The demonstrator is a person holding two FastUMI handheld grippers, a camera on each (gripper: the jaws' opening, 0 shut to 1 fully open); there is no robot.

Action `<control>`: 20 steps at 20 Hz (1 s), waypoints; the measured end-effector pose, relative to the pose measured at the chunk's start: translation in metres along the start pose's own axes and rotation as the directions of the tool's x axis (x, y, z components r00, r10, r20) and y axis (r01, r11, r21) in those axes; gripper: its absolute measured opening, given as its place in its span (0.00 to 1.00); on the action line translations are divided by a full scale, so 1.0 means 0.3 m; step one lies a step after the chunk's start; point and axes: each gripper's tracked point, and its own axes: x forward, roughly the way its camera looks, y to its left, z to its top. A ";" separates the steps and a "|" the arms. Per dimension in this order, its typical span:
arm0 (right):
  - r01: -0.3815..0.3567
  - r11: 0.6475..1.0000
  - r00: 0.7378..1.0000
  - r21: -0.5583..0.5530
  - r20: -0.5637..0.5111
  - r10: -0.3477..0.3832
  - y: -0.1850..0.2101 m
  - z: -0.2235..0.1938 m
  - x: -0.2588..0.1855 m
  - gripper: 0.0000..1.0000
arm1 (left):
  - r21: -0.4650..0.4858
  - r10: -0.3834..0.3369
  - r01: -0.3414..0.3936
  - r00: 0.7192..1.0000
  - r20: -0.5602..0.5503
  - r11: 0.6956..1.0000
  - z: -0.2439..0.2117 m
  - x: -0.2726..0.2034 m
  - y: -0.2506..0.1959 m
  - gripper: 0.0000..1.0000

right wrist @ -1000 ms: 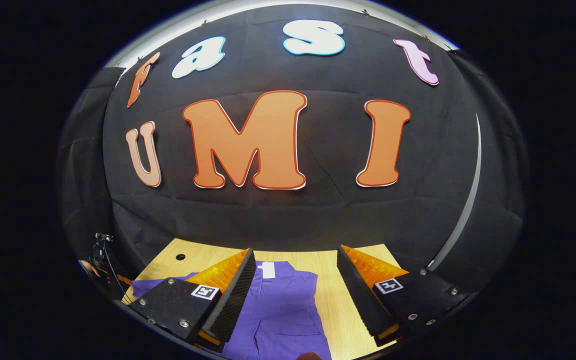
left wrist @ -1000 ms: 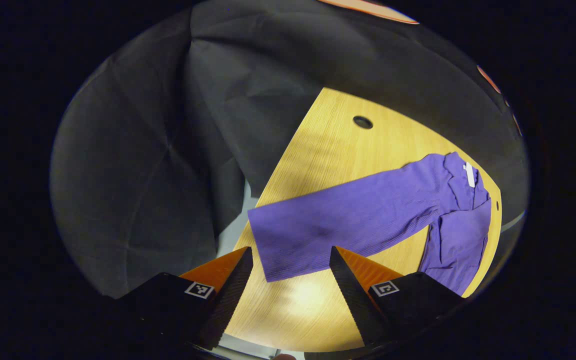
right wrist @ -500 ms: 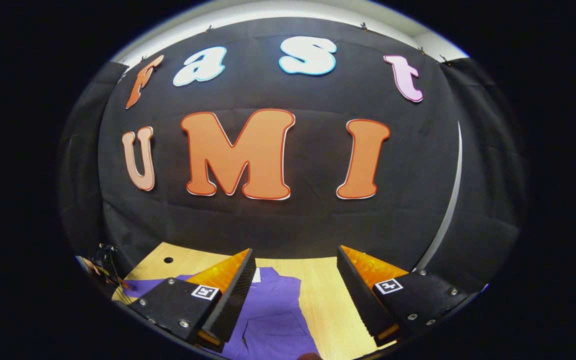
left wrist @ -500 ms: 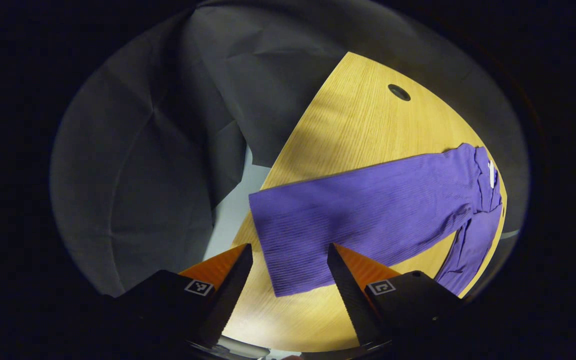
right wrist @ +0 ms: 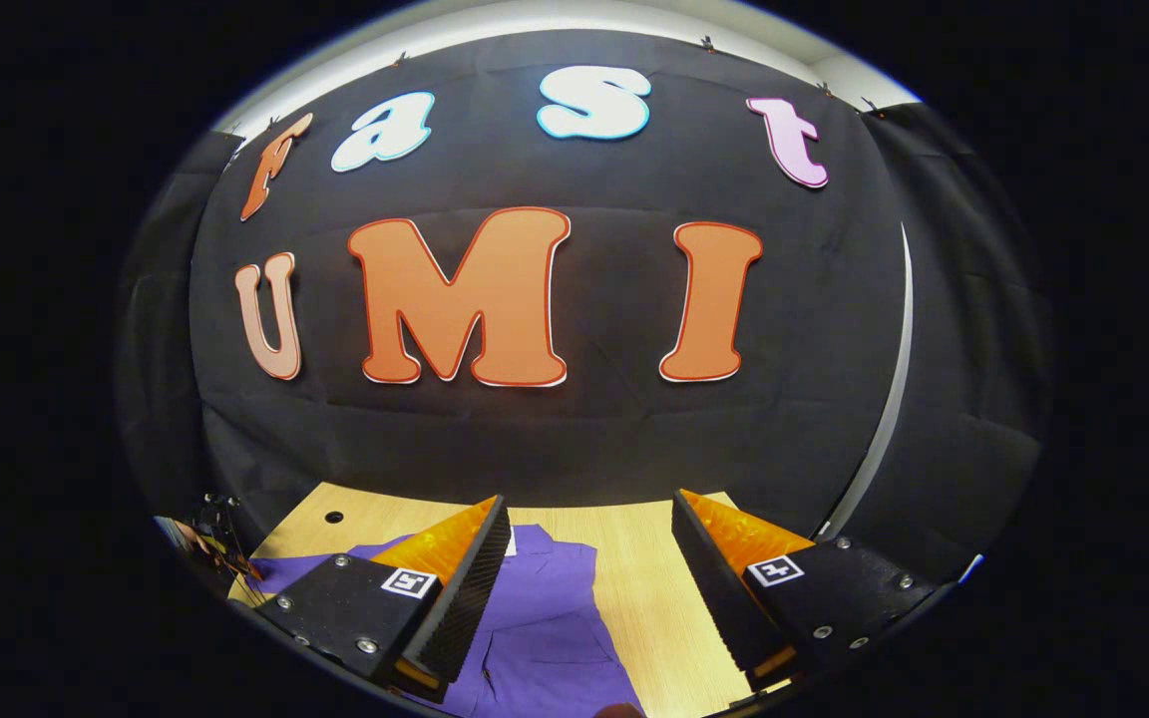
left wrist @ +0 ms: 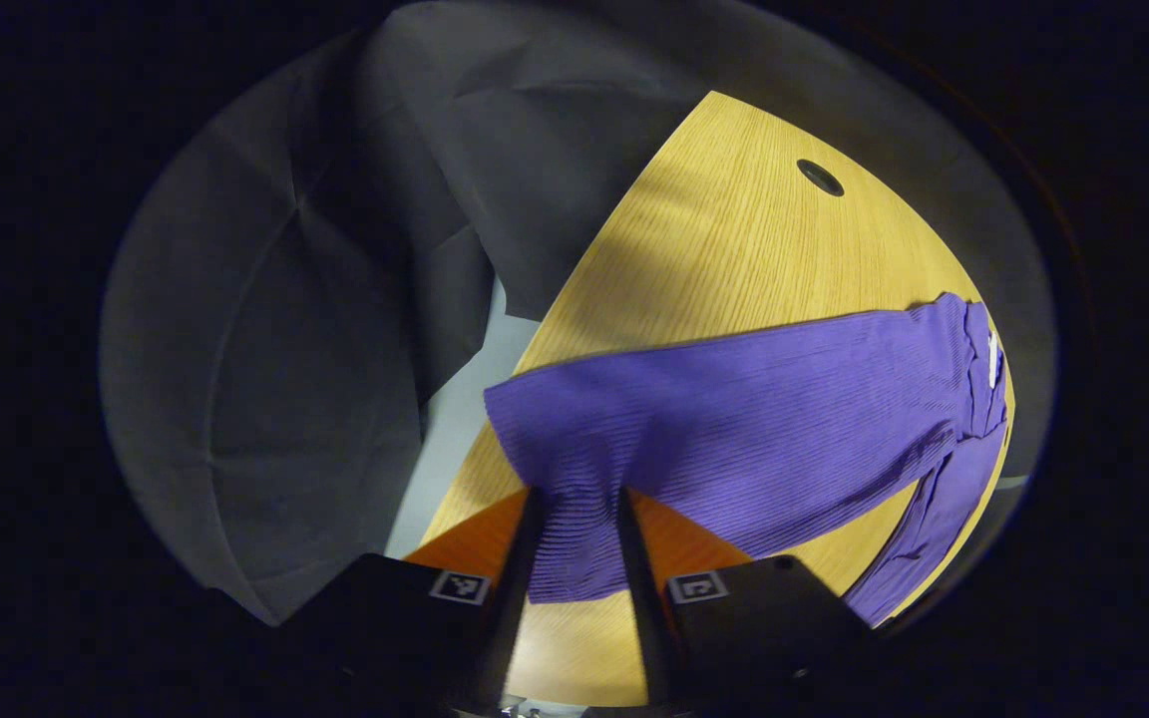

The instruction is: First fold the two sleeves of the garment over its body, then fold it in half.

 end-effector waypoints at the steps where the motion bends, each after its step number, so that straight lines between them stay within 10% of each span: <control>1: -0.006 1.000 1.000 0.001 -0.010 0.006 -0.002 -0.015 0.001 1.00 | -0.003 -0.008 0.008 1.000 0.001 1.000 0.003 0.000 -0.011 0.36; 5: 0.001 1.000 0.999 -0.006 -0.036 -0.001 -0.043 -0.048 0.009 0.98 | 0.020 -0.045 0.045 0.998 0.037 0.999 0.028 -0.044 -0.060 0.09; 20: -0.082 0.996 0.994 0.025 -0.069 0.084 -0.141 -0.109 0.032 0.97 | 0.288 -0.223 0.148 0.942 0.250 0.946 0.136 -0.641 -0.481 0.08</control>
